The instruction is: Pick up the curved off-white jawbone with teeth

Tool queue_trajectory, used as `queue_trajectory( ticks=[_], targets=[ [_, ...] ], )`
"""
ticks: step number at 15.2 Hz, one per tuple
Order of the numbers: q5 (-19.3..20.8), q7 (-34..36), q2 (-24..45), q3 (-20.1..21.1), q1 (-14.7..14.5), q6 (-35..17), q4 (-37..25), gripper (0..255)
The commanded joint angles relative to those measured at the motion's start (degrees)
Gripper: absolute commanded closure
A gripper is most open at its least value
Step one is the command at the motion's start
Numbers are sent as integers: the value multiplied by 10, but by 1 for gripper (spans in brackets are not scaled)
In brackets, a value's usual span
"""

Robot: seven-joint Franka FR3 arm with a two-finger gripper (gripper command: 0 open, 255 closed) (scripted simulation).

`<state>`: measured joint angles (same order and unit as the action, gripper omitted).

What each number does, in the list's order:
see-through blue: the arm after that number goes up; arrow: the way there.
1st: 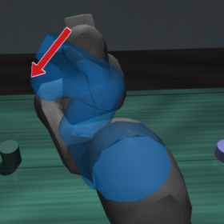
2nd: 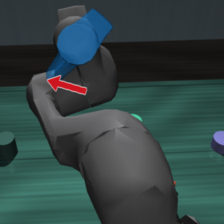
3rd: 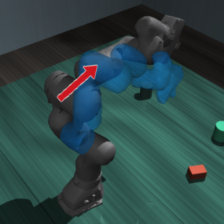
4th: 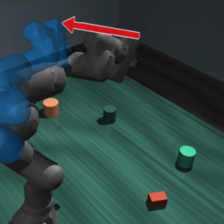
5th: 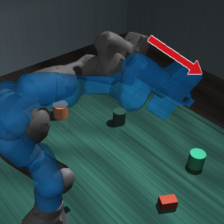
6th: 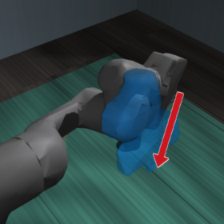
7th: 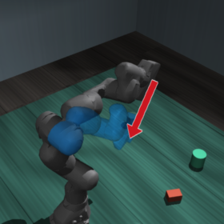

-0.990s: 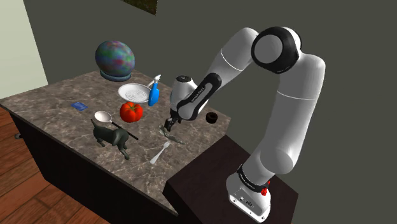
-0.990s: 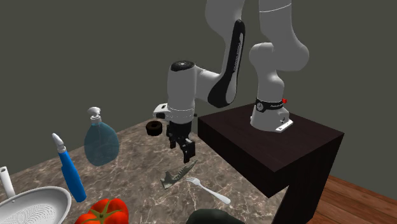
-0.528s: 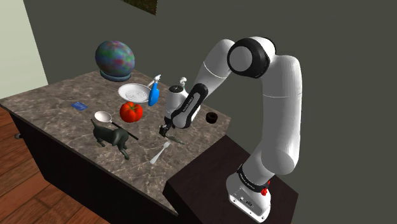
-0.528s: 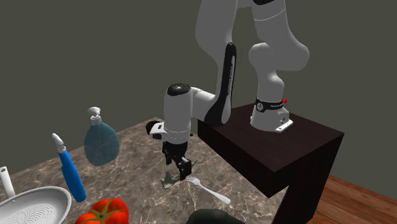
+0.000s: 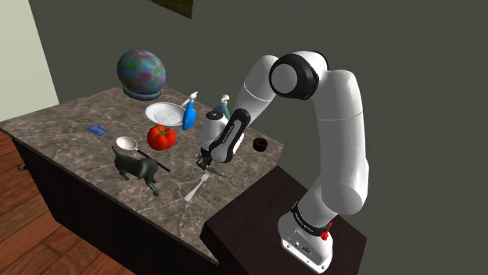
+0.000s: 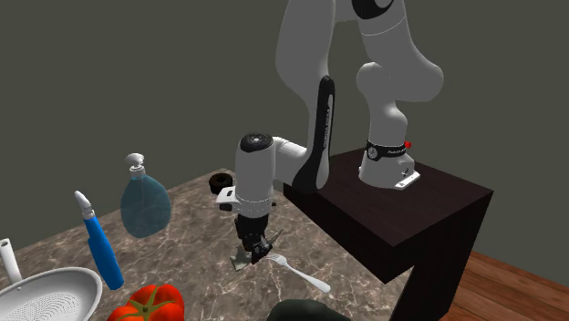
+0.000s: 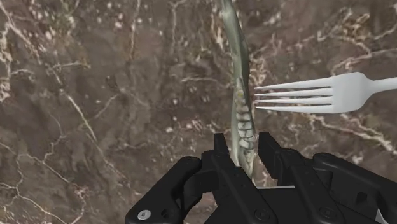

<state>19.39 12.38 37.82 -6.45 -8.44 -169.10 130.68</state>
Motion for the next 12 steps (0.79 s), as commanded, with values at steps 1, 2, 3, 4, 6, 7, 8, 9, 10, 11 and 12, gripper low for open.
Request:
queue_trajectory(
  ticks=[1,2,3,4,6,7,8,9,10,11,12],
  targets=[
    [0,0,1,0,0,0,0,255],
    [0,0,1,0,0,0,0,255],
    [0,0,1,0,0,0,0,255],
    [0,0,1,0,0,0,0,255],
    [0,0,1,0,0,0,0,255],
    [0,0,1,0,0,0,0,255],
    [0,0,1,0,0,-1,0,255],
    [0,-1,-8,1,1,4,4,255],
    [-1,-3,-17,2,2,9,8,255],
    [-1,-4,-26,4,4,14,12,255],
    [-2,-6,-34,5,5,19,15,255]
  ],
)
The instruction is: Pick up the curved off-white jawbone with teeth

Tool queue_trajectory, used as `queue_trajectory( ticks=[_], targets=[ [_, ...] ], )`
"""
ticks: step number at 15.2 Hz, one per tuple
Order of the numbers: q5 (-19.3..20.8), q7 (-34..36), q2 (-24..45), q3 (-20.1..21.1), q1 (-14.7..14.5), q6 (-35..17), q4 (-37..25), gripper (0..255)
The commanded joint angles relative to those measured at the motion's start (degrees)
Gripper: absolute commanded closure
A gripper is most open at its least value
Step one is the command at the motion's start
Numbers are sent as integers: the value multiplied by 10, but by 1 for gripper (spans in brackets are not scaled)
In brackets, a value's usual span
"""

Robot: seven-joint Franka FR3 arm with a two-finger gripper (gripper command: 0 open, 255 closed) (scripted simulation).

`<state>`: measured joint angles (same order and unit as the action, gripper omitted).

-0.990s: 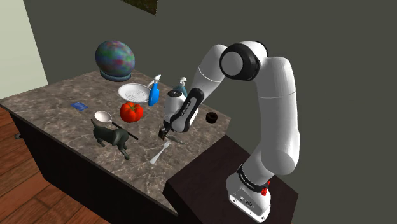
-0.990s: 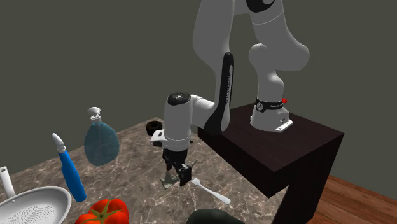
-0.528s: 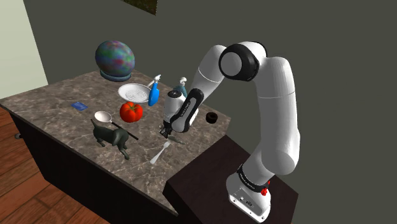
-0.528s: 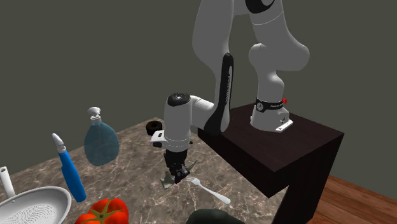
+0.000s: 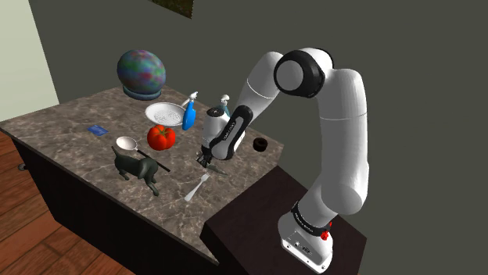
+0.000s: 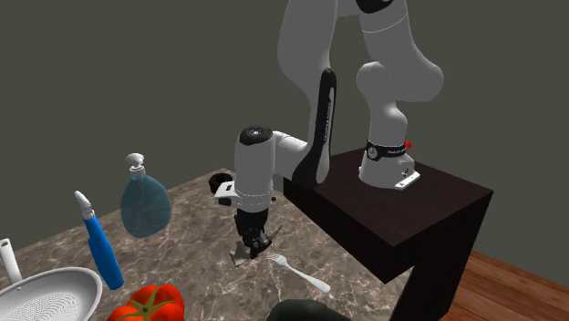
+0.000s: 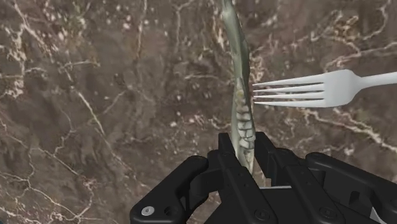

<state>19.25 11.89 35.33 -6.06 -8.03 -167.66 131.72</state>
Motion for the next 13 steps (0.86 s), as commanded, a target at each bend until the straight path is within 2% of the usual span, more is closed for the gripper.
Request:
queue_trajectory(
  ticks=[1,13],
  targets=[
    [-1,-3,-18,3,2,10,8,255],
    [-14,-24,-106,19,16,69,37,255]
  ],
)
